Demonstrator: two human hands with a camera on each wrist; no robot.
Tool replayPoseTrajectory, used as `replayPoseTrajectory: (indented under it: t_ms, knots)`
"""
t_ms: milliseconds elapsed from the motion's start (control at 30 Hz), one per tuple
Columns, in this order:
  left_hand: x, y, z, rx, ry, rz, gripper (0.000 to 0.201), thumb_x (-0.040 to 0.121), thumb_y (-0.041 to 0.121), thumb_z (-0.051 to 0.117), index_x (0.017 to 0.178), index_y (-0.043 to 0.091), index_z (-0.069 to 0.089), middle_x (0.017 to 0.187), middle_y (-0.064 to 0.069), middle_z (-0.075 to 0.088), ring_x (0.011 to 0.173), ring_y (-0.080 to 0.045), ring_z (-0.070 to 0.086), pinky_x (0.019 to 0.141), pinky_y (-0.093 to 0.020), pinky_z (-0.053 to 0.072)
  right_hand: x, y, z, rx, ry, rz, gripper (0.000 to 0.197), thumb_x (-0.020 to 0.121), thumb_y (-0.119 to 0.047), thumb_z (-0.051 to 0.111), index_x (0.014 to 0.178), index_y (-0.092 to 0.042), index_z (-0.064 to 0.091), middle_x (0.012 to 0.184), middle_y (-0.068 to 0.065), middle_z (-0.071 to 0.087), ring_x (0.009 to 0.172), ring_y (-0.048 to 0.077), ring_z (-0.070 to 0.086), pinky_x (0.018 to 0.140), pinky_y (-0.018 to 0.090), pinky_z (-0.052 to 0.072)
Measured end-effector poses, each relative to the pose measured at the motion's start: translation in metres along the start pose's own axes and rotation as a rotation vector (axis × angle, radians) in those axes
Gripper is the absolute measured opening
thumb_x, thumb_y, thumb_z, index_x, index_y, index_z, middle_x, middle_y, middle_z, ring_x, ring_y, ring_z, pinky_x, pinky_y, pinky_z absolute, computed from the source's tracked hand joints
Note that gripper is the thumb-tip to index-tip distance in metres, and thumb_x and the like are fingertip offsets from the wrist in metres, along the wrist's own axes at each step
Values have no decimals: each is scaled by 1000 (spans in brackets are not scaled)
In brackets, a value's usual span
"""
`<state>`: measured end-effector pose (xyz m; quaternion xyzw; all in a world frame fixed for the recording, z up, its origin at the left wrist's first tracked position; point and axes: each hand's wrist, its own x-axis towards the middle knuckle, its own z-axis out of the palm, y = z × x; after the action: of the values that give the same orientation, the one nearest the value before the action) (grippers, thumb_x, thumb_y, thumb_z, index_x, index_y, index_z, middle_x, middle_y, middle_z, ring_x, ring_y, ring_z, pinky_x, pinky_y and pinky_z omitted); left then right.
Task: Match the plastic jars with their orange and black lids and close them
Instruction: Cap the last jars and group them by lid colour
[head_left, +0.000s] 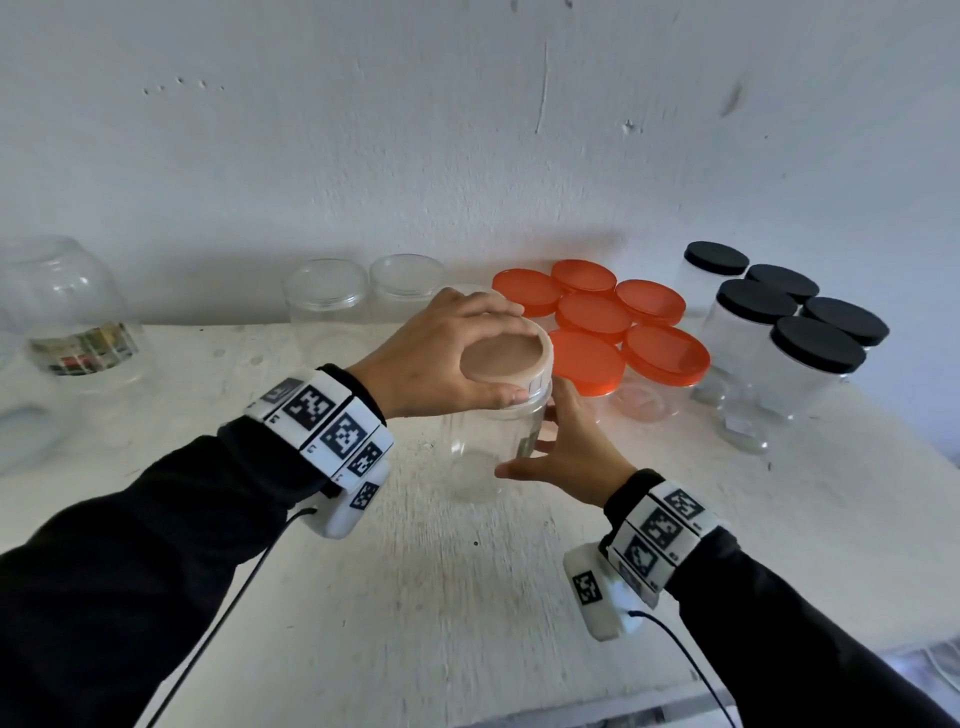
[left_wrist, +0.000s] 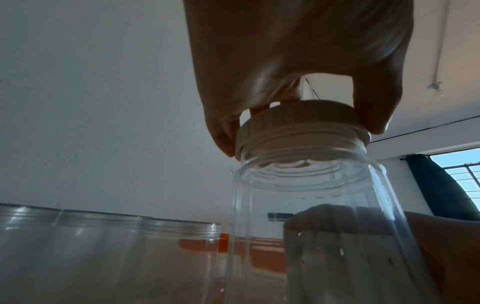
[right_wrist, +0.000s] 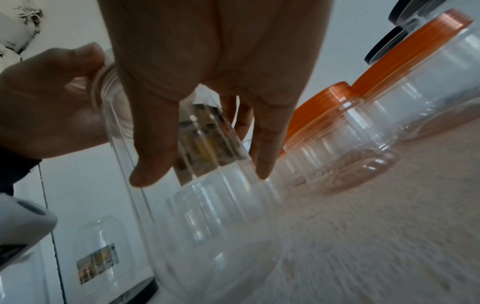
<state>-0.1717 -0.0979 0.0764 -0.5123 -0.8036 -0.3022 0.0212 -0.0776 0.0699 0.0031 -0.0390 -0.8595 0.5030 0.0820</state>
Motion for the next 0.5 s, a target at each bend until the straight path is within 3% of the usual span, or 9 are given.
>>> replayPoseTrajectory:
  t_ms: [167,333,433,500]
  knots:
    - [8,-4,4,55,-16,52,71,62,69,52,123,34,54,130,16,46,117,-9,32,103,-36,30,3,1,2,14,-3,6,96,58,-14,88,134,-20,29,117,-19,34,107,6,45,80,24,53]
    - [8,-6,6,25,-14,46,72,61,68,53,125,35,52,130,19,43,119,-9,30,101,-30,27,4,3,2,-19,-4,-8,100,58,-16,88,137,-19,27,118,-19,34,107,6,45,77,20,53]
    - [1,-10,8,-15,-9,51,83,61,68,59,134,35,41,141,14,35,128,-14,27,107,-36,26,3,0,-1,-103,-69,-11,105,59,-21,87,140,-19,19,130,-6,33,115,10,43,91,30,51]
    - [-7,-16,12,-70,-26,50,99,57,69,65,142,37,23,150,11,20,137,-15,17,112,-38,21,2,-8,-13,-124,-159,16,109,61,-26,86,141,-20,13,138,0,32,121,10,39,100,28,41]
